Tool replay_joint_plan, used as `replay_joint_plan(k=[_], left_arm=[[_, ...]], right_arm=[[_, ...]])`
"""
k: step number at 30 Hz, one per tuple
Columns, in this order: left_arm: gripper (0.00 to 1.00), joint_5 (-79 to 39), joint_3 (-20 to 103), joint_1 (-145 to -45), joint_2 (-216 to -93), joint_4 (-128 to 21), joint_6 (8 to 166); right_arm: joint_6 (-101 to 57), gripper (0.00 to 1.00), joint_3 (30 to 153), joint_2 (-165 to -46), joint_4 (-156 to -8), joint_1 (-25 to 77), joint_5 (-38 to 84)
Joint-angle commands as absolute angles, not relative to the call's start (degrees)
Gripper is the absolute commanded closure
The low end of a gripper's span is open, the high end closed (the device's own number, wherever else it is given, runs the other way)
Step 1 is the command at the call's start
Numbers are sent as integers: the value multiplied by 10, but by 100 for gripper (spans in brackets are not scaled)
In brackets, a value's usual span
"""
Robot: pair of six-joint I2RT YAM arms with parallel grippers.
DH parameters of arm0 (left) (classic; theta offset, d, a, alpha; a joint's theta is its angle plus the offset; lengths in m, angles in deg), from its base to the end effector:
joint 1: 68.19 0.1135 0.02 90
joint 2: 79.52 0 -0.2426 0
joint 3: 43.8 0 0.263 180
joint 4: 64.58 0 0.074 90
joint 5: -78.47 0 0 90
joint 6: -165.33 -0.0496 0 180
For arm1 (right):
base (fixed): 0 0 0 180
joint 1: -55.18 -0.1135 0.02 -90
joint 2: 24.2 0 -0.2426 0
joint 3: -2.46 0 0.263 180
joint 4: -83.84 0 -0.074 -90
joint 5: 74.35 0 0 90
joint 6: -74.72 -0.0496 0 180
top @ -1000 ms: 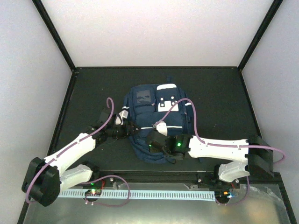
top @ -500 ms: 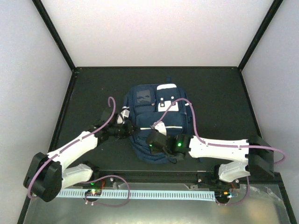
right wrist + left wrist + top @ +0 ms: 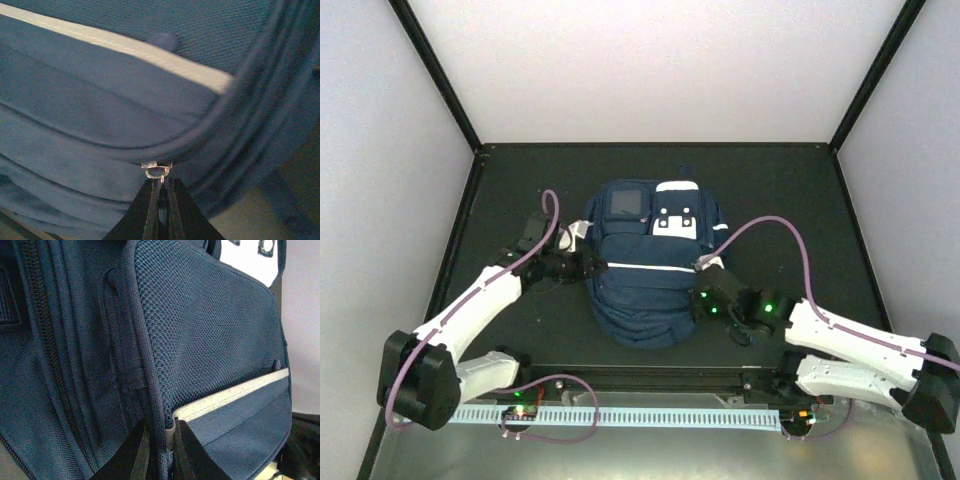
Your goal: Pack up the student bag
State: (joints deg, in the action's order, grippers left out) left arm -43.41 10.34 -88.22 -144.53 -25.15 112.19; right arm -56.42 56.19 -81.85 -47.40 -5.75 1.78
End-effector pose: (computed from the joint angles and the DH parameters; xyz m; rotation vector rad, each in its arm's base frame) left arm 0.2259 -0.1102 0.1945 -0.1143 2.5893 -1.0908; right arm 0.1205 0.1923 0.2033 -0.3299 2.4911 0.4672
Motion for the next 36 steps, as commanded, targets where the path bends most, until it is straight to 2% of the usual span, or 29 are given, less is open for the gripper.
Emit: replay_joint_plan(k=[1,5,6,9,12,15,23,27,31,36], left_arm=[[98,-399,146,-822,-1447,-203,1044],[98,-394,165,-782,-1463,-180,1010],[94,-388,172,-779,-1469,-177,1005],[73,-385,188,-779,-1485,-174,998],[50,-392,202,-788,-1470,-166,981],[35,-362,198,-823,-1399,-174,937],[32,-379,88,-960,-1273,-325,793],[34,-397,38,-1081,-1245,-378,616],[37,-387,37,-1117,-1251,-378,519],[42,-371,77,-1134,-1324,-344,450]], right_arm=[[-495,98,542,-779,-434,-9,58],[-419,98,568,-799,-466,-9,153],[-407,98,575,-814,-476,-9,174],[-372,98,599,-845,-506,-10,234],[-346,98,620,-861,-513,-10,241],[-325,98,635,-871,-500,-10,231],[-290,98,657,-878,-472,-9,241],[-282,98,668,-889,-456,-9,240],[-272,98,678,-893,-442,-9,242],[-258,98,685,-891,-433,-9,240]])
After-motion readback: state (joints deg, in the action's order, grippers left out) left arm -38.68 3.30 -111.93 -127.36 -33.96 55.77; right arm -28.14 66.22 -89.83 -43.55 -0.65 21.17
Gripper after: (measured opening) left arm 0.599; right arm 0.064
